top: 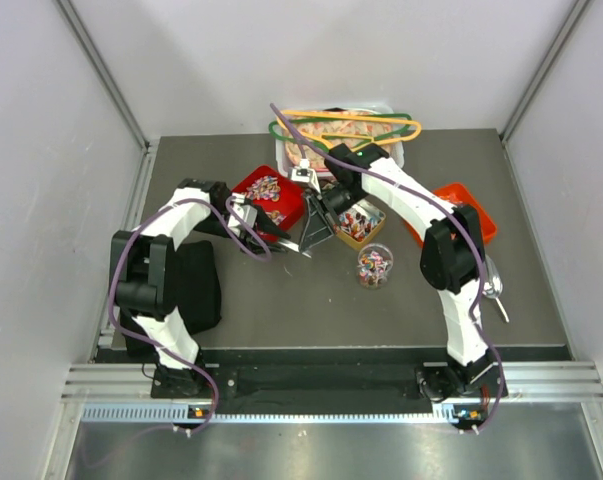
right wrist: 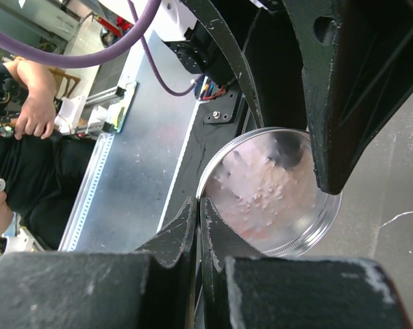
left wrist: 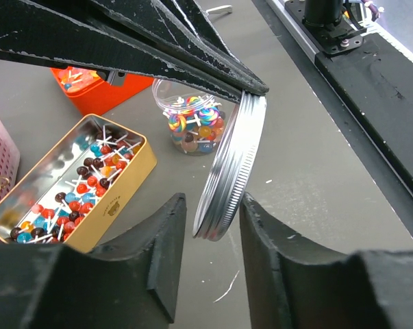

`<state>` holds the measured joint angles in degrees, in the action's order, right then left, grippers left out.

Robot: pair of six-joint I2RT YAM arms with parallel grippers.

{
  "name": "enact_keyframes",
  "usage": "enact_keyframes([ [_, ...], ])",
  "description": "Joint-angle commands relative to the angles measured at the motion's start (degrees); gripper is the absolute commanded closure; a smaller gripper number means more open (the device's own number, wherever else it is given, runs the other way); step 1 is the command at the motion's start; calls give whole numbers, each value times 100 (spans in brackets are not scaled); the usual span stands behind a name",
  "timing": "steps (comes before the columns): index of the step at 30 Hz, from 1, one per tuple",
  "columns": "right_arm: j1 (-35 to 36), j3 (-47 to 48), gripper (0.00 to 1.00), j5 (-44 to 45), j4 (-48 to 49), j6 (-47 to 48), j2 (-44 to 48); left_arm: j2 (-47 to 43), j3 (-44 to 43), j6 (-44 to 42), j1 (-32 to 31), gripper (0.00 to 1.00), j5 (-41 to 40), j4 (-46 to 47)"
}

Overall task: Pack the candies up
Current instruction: Pick up the bottle lid at the center of the board.

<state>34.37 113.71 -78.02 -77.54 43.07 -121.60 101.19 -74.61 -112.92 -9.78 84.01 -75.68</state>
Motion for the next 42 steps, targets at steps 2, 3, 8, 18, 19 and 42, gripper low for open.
enact_keyframes([
  [2, -18, 266, 100, -117, -1466, 211, -22, -152, -115, -116, -24, 59, 1127, -1063],
  [3, -35, 266, 100, -117, -1466, 211, -22, -161, -107, -98, -24, 60, 1118, -1063],
  [8, -97, 257, 100, -108, -1466, 211, -4, -240, -89, 16, -41, 70, 1083, -1063],
  [18, -132, 424, 65, 6, -1422, 114, -22, -354, 60, 174, -173, 75, 1003, -1063],
  [19, -150, 433, 61, 32, -1405, 97, -22, -363, 69, 192, -173, 76, 1012, -1063],
  [42, -572, -868, 36, 4531, 2031, -2452, 2236, 393, -291, 1263, -208, 95, 960, -1063],
])
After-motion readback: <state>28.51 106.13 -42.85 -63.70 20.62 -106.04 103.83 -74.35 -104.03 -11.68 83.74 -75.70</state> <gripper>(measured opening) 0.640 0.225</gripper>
